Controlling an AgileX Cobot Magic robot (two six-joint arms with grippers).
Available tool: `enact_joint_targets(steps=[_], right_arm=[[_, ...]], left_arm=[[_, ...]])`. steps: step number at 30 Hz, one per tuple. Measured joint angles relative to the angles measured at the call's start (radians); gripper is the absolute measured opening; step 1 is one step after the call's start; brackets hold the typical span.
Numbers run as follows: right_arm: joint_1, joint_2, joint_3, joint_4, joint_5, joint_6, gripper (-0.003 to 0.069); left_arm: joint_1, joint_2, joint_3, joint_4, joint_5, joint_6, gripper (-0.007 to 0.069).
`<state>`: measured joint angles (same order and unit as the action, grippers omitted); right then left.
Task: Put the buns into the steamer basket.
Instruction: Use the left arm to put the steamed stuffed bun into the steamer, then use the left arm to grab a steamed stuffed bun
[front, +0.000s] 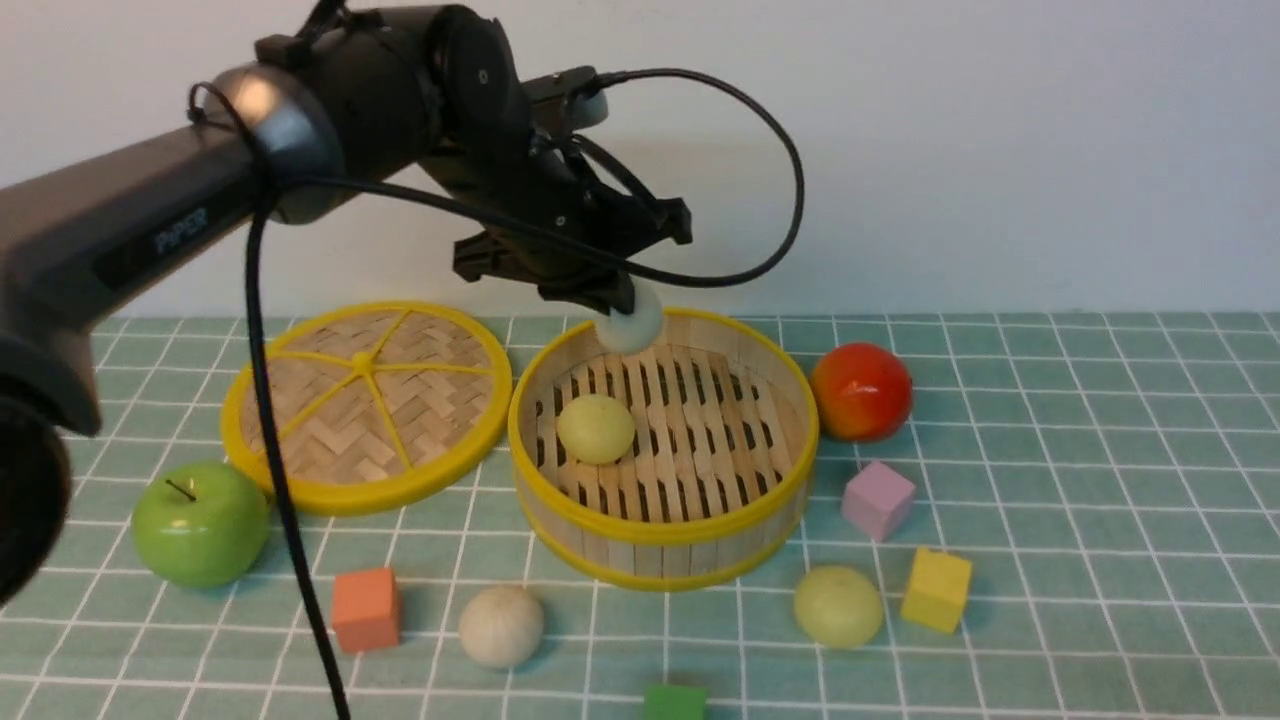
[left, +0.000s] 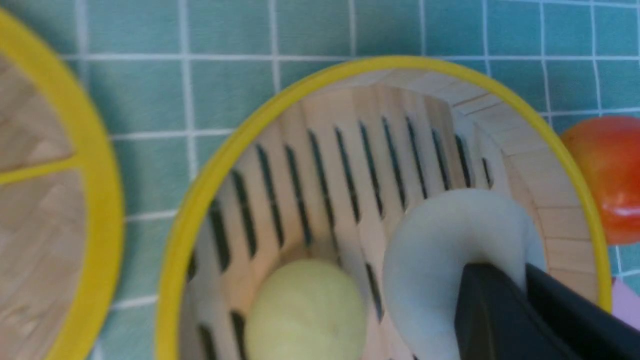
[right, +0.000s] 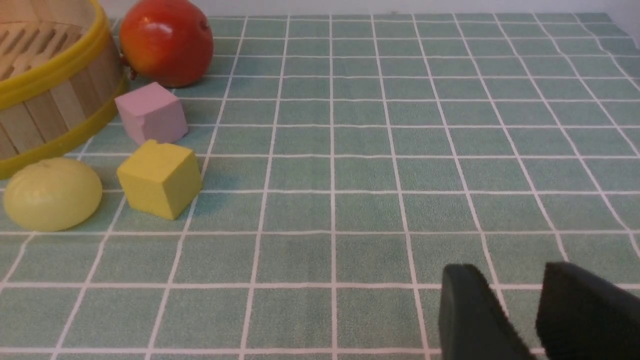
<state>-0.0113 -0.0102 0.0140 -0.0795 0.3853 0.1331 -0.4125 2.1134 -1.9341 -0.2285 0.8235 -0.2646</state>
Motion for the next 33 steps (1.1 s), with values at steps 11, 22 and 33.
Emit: enact_joint_targets(steps=[11,22,33], right_arm=[[0.0,0.0,0.0,0.0,0.0,0.0,0.0238],[0.0,0.0,0.0,0.0,0.0,0.0,0.0238],[0.0,0.0,0.0,0.0,0.0,0.0,0.0238]], left_arm=[[0.0,0.217,-0.157,-0.026,-0.027,0.023,0.0039],[0.0,0.125,-0.161,0.017,0.096,0.046,0.0426],[0.0,-0.294,-0.02,0.125,0.396,0.02,0.0466]])
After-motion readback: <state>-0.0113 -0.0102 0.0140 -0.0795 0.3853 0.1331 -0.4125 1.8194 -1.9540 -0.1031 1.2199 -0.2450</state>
